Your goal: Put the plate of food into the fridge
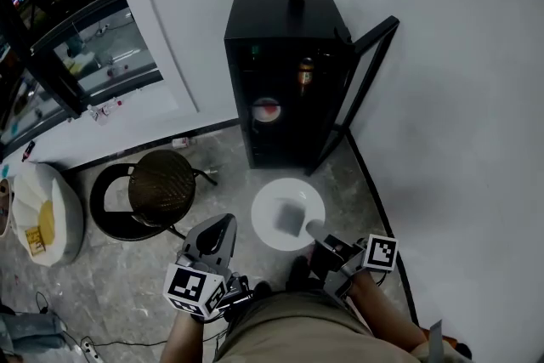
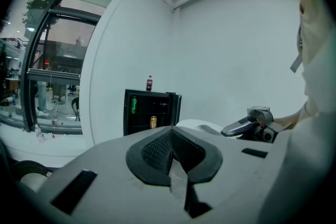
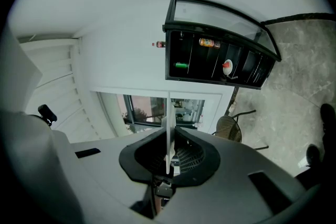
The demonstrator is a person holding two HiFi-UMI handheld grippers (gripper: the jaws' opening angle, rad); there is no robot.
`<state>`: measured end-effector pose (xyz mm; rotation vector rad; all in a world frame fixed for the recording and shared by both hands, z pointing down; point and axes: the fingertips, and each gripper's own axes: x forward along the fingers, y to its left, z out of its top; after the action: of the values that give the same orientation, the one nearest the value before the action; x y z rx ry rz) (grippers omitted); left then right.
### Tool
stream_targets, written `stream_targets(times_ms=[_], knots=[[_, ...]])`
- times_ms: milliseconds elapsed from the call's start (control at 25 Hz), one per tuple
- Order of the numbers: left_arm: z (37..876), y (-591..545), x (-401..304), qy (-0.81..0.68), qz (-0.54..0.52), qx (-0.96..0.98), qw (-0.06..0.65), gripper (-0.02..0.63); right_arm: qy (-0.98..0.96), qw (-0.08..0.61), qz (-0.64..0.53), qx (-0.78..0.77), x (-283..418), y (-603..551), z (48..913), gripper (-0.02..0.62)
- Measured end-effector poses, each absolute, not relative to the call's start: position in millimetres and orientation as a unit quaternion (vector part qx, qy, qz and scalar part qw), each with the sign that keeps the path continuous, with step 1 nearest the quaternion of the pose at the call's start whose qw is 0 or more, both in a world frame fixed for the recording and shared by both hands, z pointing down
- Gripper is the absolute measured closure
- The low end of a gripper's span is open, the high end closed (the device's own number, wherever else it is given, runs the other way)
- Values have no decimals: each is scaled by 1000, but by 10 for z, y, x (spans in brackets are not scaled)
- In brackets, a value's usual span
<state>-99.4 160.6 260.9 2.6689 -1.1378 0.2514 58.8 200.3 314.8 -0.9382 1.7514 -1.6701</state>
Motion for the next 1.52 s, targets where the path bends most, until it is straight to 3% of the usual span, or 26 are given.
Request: stream_targets(times_ms=[1160,1520], knots=[[2577,1236,86,-405,133,900,94,595,646,275,-636,-321,1657,1589,3306,565],[2587,1227,82,-409,140,897,94,595,646,281,-634,-319,1710,1542,3317,565]])
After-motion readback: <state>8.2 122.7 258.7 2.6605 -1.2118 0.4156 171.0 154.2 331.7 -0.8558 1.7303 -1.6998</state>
